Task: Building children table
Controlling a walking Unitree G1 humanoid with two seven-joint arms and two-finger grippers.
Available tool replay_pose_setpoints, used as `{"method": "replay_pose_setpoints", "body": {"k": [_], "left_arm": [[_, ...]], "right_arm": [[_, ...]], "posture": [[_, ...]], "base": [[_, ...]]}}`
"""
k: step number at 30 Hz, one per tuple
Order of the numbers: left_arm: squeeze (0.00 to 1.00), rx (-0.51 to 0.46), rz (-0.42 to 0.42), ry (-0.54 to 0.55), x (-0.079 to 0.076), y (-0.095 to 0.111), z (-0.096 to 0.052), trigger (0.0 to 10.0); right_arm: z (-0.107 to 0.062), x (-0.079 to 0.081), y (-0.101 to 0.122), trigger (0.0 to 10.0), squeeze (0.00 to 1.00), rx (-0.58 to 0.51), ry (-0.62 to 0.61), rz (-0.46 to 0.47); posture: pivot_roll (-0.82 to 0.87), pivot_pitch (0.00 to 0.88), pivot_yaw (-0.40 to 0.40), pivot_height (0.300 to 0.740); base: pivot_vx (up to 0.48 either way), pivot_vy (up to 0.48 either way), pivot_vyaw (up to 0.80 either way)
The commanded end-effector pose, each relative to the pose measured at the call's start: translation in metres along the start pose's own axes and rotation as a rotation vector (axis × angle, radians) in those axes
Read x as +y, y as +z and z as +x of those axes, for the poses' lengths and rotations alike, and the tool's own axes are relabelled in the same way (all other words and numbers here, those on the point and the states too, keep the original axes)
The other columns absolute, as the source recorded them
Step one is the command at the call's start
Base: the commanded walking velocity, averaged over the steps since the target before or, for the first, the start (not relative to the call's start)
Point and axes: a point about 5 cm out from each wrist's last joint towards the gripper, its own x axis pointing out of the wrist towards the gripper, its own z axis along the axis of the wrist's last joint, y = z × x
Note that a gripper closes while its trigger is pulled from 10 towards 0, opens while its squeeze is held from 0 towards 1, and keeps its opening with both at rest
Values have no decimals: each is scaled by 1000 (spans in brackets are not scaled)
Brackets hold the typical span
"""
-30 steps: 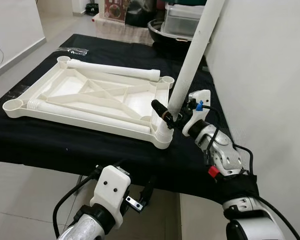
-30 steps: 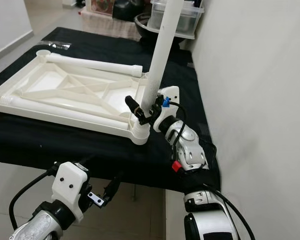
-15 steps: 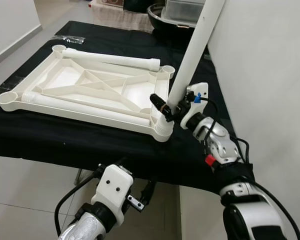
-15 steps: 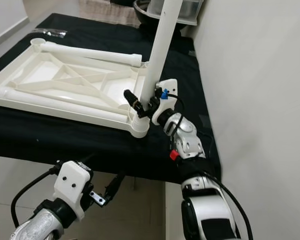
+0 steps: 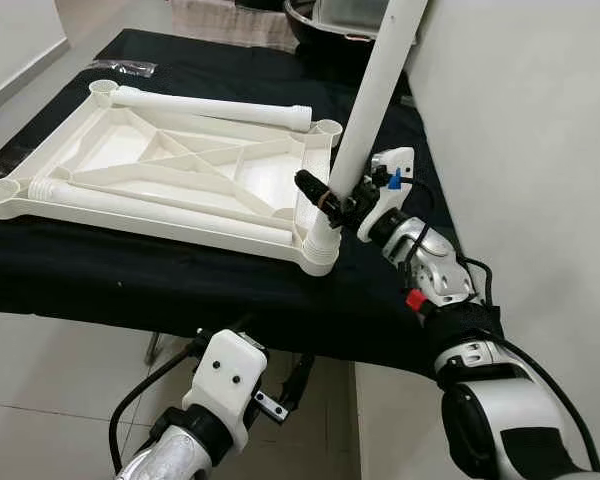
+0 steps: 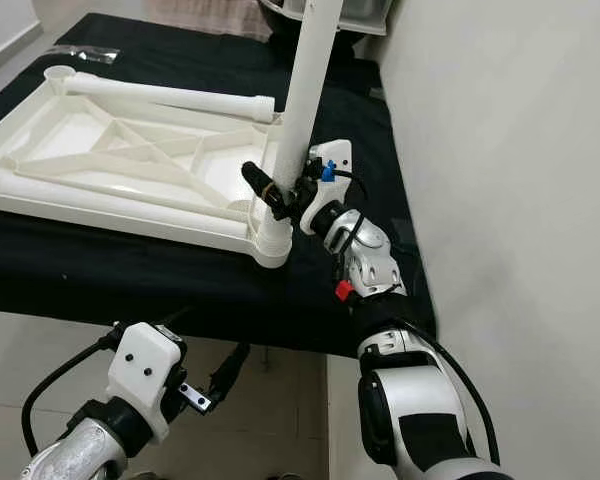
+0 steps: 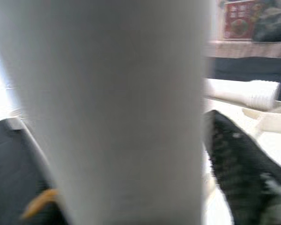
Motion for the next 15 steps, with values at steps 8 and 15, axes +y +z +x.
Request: {"method": "replay_pose_setpoints", "body": {"k": [8, 15], "left_arm": [[0, 9, -2, 6, 0, -1, -2, 10000], [0, -14, 19, 69, 12, 4, 4, 10000]], "right_arm": [[-1, 4, -6, 0, 0, -11, -10, 3], [-4, 4, -9, 0, 0, -43, -183, -15]], "posture": [[119, 164, -149, 740], [115, 170, -144, 740]], "base": [[0, 0, 0], [0, 0, 0]]}}
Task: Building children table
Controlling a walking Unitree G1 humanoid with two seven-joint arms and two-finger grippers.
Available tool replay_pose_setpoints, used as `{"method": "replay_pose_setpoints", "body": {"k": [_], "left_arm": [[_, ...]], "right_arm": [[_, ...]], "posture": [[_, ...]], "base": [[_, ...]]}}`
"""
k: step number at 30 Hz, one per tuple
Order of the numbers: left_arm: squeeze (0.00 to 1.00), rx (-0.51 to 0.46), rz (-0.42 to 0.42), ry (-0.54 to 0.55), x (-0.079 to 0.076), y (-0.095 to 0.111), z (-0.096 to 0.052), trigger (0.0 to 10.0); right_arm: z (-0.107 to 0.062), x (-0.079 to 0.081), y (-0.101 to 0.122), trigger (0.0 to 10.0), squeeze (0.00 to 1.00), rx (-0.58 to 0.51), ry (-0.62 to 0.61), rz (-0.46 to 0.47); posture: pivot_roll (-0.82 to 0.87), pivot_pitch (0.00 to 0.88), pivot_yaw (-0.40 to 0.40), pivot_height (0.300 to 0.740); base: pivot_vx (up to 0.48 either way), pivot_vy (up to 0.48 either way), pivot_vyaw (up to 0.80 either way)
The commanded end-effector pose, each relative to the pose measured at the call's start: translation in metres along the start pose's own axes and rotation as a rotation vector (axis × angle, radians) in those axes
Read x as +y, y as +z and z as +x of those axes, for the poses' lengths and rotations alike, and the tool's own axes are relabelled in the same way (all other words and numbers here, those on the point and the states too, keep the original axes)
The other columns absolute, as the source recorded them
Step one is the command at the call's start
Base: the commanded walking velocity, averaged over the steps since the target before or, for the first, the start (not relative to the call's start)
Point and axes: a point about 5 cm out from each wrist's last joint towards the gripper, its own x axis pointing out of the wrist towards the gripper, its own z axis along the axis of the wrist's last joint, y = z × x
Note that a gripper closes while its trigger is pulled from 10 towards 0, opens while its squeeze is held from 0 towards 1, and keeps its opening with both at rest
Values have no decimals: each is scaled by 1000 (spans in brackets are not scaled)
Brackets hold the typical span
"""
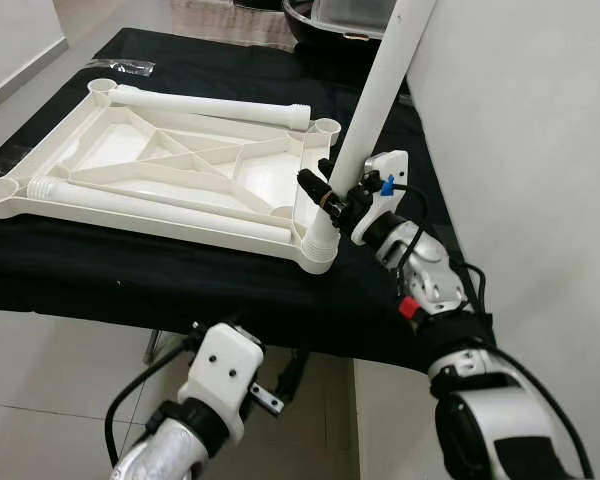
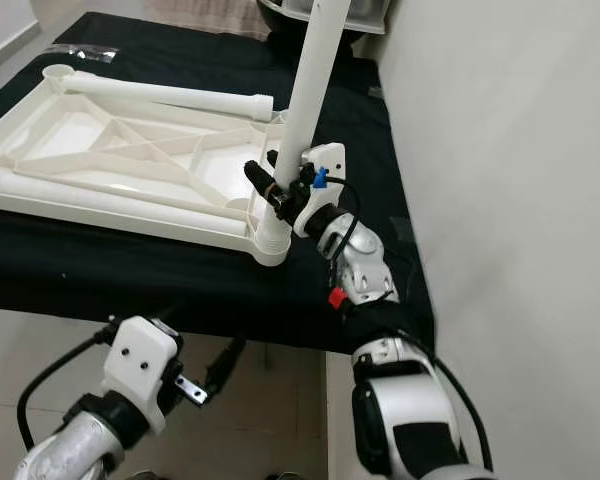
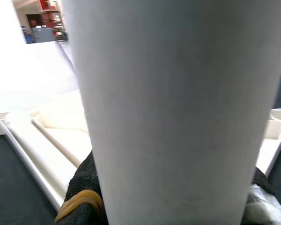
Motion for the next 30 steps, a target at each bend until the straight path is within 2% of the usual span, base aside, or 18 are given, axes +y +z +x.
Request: {"method": "replay_pose_setpoints", "body": {"k": [1, 2, 4, 6, 9, 12, 14, 15, 16, 18, 22, 23, 29, 30], "left_arm": [[0, 26, 2, 21, 3, -4, 0, 10000], [0, 26, 2, 21, 3, -4, 0, 10000], [0, 25, 6, 28, 5, -4, 1, 10000], [0, 24, 7, 32, 6, -5, 0, 10000], [0, 23, 8, 31, 6, -5, 1, 10000], [0, 22, 9, 31, 5, -5, 1, 10000], [0, 19, 11, 28, 4, -4, 2, 10000], [0, 19, 11, 28, 4, -4, 2, 10000], [0, 17, 9, 27, 3, -4, 3, 10000], [0, 17, 9, 27, 3, -4, 3, 10000], [0, 17, 12, 24, 3, -4, 2, 10000], [0, 17, 9, 25, 3, -4, 2, 10000], [0, 18, 8, 27, 3, -5, 2, 10000], [0, 19, 6, 26, 2, -5, 2, 10000]], "right_arm": [[-8, -8, -9, 0, 0, 17, -251, -28], [-8, -8, -9, 0, 0, 17, -251, -28], [-9, -7, -11, 0, 0, 33, -380, -83], [-10, -5, -13, 0, 0, 44, -450, -115], [-13, 2, -19, 0, 0, 87, -695, -114], [-14, 6, -20, 0, 0, 99, -756, -121], [-11, 20, -21, 0, 0, 101, -876, -92], [-11, 20, -21, 0, 0, 101, -876, -92], [-7, 34, -27, 0, 0, 132, -952, -11], [-7, 34, -27, 0, 0, 132, -952, -11], [-6, 44, -30, 0, 0, 162, -997, 29], [-3, 46, -27, 10000, 0, 141, -948, 29], [-1, 48, -19, 10000, 0, 104, -892, 7], [1, 50, -15, 10000, 1000, 74, -850, 3]], "posture": [[115, 172, -145, 740], [115, 172, -145, 740], [114, 176, -143, 740], [114, 175, -141, 740], [108, 169, -142, 740], [111, 169, -140, 740], [116, 166, -142, 740], [116, 166, -142, 740], [117, 168, -143, 740], [117, 168, -143, 740], [115, 170, -146, 740], [114, 165, -150, 740], [112, 150, -148, 740], [108, 142, -147, 740]], "base": [[0, 0, 0], [0, 0, 0], [0, 0, 0], [0, 0, 0], [0, 0, 0], [0, 0, 0], [0, 0, 0], [0, 0, 0], [0, 0, 0], [0, 0, 0], [0, 0, 0], [0, 0, 0], [0, 0, 0], [0, 0, 0]]}}
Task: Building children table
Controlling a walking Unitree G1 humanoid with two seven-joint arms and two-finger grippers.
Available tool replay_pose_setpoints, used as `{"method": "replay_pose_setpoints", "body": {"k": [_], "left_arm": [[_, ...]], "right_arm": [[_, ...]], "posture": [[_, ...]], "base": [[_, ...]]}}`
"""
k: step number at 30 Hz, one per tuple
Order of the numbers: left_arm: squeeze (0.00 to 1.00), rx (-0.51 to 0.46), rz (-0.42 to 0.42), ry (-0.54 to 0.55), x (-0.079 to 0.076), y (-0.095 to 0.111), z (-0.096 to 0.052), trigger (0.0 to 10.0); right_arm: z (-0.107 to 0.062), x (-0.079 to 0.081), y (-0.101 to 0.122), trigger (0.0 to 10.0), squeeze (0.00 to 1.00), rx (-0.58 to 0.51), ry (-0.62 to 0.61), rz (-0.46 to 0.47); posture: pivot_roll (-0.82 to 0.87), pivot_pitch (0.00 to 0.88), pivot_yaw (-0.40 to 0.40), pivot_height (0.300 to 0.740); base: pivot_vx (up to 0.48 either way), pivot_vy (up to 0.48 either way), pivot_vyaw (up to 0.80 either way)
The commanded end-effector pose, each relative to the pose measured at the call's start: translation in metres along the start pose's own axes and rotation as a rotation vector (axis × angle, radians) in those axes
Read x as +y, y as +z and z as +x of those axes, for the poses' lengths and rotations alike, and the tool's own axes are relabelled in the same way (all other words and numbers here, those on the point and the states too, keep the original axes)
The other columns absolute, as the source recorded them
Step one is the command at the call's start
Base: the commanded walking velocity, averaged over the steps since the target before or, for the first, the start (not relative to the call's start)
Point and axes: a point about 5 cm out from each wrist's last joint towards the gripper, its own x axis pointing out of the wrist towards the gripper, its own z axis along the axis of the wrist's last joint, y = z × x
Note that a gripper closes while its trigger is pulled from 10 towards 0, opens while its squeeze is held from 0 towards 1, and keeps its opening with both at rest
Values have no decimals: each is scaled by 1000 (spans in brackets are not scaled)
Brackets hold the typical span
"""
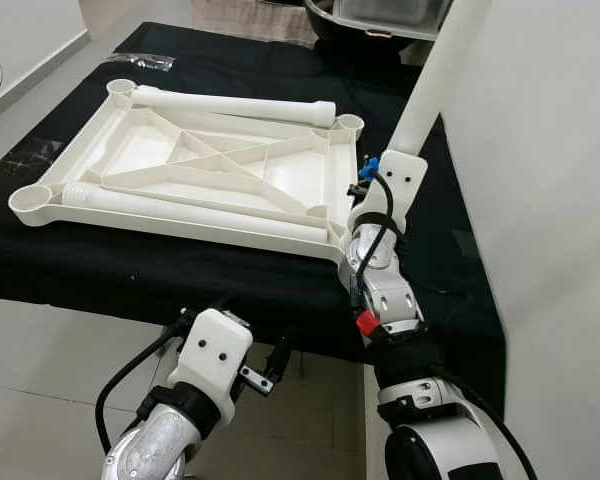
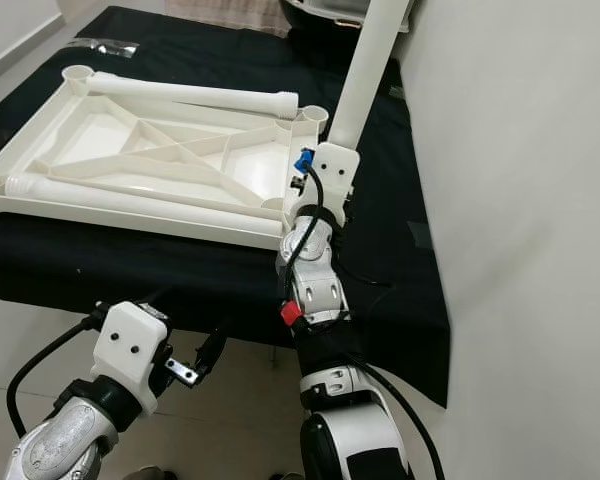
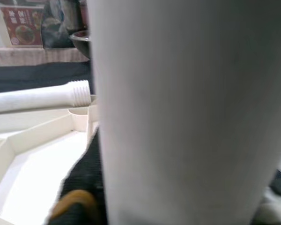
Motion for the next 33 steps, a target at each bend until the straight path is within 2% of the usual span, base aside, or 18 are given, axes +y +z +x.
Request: {"method": "replay_pose_setpoints", "body": {"k": [1, 3, 4, 6, 11, 13, 16, 24, 29, 33], "left_arm": [[0, 20, -11, -6, -3, -5, 0, 10000], [0, 21, -10, -11, -4, -6, -1, 10000], [0, 20, -8, -15, -5, -6, 0, 10000], [0, 18, -6, -22, -6, -7, 1, 10000], [0, 17, 0, -20, -6, -7, 1, 10000], [0, 17, 3, -18, -5, -8, 1, 10000], [0, 18, 3, -17, -4, -8, 0, 10000], [0, 12, 5, -26, -6, -7, 1, 10000], [0, 12, 5, -26, -7, -7, 0, 10000], [0, 12, 5, -26, -7, -7, 1, 10000]], "right_arm": [[-20, 18, -18, 10000, 1000, 91, 44, 68], [-21, 20, -14, 10000, 1000, 69, 87, 94], [-21, 22, -11, 10000, 0, 52, 145, 127], [-21, 19, -6, 10000, 0, 23, 199, 168], [-21, 13, -4, 10000, 0, -15, 277, 190], [-21, 7, -2, 10000, 0, -39, 402, 213], [-19, 2, -2, 10000, 0, -51, 473, 209], [2, -15, -4, 10000, 0, -54, 563, 146], [14, -14, 3, 10000, 0, -65, 620, 143], [17, -13, 5, 10000, 0, -73, 639, 132]], "posture": [[108, 142, -147, 740], [107, 132, -146, 740], [107, 127, -146, 740], [107, 119, -145, 740], [112, 106, -145, 740], [112, 95, -143, 740], [111, 93, -142, 740], [114, 99, -147, 740], [115, 105, -147, 740], [117, 105, -148, 740]], "base": [[0, 0, 0], [0, 0, 0], [0, 0, 0], [0, 0, 0], [0, 0, 0], [0, 0, 0], [0, 0, 0], [0, 0, 0], [0, 0, 0], [0, 0, 0]]}}
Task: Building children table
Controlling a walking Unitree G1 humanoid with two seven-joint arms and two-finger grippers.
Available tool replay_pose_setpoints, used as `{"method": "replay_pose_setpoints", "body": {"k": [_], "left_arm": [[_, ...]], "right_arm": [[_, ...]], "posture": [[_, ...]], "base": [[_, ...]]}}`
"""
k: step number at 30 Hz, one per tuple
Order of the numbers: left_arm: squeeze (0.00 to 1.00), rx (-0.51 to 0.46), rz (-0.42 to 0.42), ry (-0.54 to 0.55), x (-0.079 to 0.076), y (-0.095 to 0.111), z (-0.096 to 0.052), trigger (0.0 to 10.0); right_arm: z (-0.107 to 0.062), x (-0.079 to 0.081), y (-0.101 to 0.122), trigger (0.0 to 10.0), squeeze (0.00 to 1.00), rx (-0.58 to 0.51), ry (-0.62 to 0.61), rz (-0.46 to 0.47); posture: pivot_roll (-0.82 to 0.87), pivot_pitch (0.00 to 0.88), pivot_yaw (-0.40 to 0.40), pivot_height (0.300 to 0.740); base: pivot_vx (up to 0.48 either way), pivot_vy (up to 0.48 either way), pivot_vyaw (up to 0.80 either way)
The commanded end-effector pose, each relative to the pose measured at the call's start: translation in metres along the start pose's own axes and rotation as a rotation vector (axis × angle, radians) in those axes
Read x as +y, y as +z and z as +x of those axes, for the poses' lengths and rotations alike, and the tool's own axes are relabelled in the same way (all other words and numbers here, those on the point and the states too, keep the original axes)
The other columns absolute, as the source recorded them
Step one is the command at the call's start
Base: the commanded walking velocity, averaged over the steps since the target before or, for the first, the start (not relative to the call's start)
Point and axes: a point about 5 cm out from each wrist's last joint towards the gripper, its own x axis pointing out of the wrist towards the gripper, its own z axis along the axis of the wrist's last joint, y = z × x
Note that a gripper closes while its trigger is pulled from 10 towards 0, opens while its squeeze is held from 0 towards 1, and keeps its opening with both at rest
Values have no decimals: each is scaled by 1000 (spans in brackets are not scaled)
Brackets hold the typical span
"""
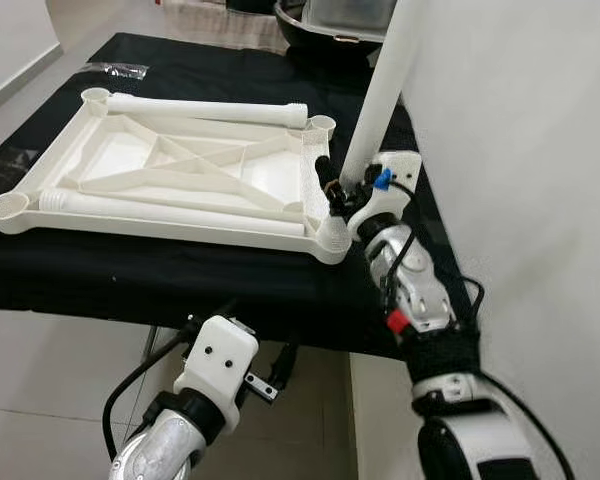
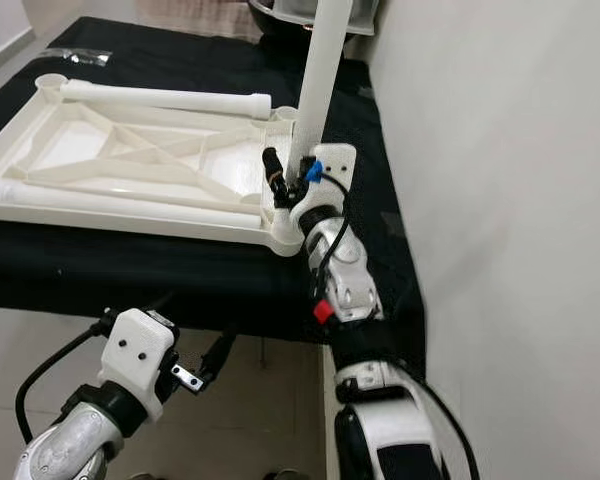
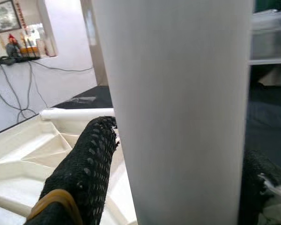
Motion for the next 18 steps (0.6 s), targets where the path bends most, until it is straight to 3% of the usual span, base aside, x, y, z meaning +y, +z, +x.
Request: {"method": "replay_pose_setpoints", "body": {"k": [1, 8, 10, 18], "left_arm": [[0, 4, -1, -9, -3, -1, -1, 10000], [0, 1, 0, -15, -4, 0, 0, 10000], [0, 1, 3, -18, -5, 0, -1, 10000], [0, 6, 7, -26, -6, 0, -3, 10000]], "right_arm": [[2, -3, -2, 10000, 0, 6, 26, -24], [7, -7, -2, 10000, 0, 43, 127, -31], [10, -13, -4, 10000, 0, 91, 231, -17], [13, -29, 1, 10000, 0, 139, 317, -46]], "posture": [[118, 111, -149, 740], [124, 120, -156, 740], [129, 127, -161, 740], [135, 134, -161, 740]], "base": [[0, 0, 0], [0, 0, 0], [0, 0, 0], [0, 0, 0]]}}
